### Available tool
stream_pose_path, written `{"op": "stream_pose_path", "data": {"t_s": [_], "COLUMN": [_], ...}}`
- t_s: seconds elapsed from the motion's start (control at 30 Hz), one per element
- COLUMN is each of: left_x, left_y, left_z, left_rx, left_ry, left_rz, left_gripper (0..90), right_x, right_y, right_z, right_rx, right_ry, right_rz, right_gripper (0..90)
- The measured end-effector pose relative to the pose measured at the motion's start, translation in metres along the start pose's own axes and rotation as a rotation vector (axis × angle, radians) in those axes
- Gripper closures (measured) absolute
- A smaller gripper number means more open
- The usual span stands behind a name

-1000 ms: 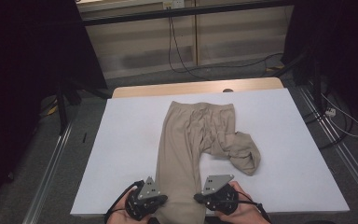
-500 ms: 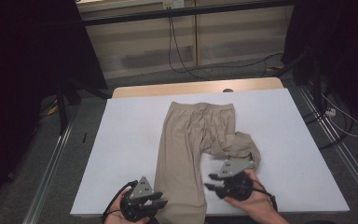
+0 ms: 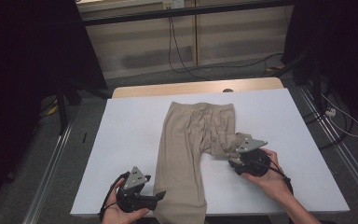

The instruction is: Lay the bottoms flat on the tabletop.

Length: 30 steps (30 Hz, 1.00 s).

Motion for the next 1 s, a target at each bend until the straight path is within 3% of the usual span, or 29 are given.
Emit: {"op": "stream_pose_path", "data": {"t_s": [0.07,0.13,0.2,0.5,0.67,0.73,0.77,0.9,1.0], "left_x": [0.000,0.000,0.000,0.001,0.002,0.002,0.002,0.002,0.003], "left_y": [0.000,-0.001,-0.001,-0.004,-0.006,-0.006,-0.007,-0.008,-0.010], "left_z": [0.000,0.000,-0.001,-0.002,-0.002,-0.003,-0.003,-0.003,-0.003], "left_rx": [0.000,0.000,-0.001,0.003,0.003,0.002,0.000,-0.006,-0.010], "left_ry": [-0.003,-0.002,-0.003,0.002,0.001,0.002,0.000,0.001,-0.001], "left_rz": [-0.003,-0.002,0.000,0.002,0.003,0.003,0.002,-0.005,-0.008], "left_gripper": [24.4,24.4,24.4,24.4,24.4,24.4,24.4,24.4,24.4], "right_x": [-0.001,-0.004,-0.005,-0.019,-0.023,-0.018,-0.014,0.001,0.008], "right_y": [0.004,0.011,0.020,0.062,0.082,0.083,0.082,0.077,0.061], "right_z": [0.000,-0.001,-0.008,-0.066,-0.088,-0.086,-0.082,-0.062,-0.050], "right_rx": [0.024,0.050,0.094,0.274,0.373,0.358,0.328,0.215,0.175], "right_ry": [-0.036,-0.083,-0.117,-0.087,-0.093,-0.098,-0.105,-0.114,-0.105], "right_rz": [0.005,0.009,0.015,0.019,0.028,0.065,0.088,0.173,0.157], "right_gripper": [80.0,83.0,83.9,83.9,78.9,65.8,57.3,41.4,38.8]}}
Point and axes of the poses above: each handheld gripper's, and its own axes: y roughly backward along the jaws, x roughly out of its top, z roughly to its right, the point moved 5 cm from there along -y, roughly forward along the jaws, and after that the axes turned 14 degrees about z, right-handed, at the moved point
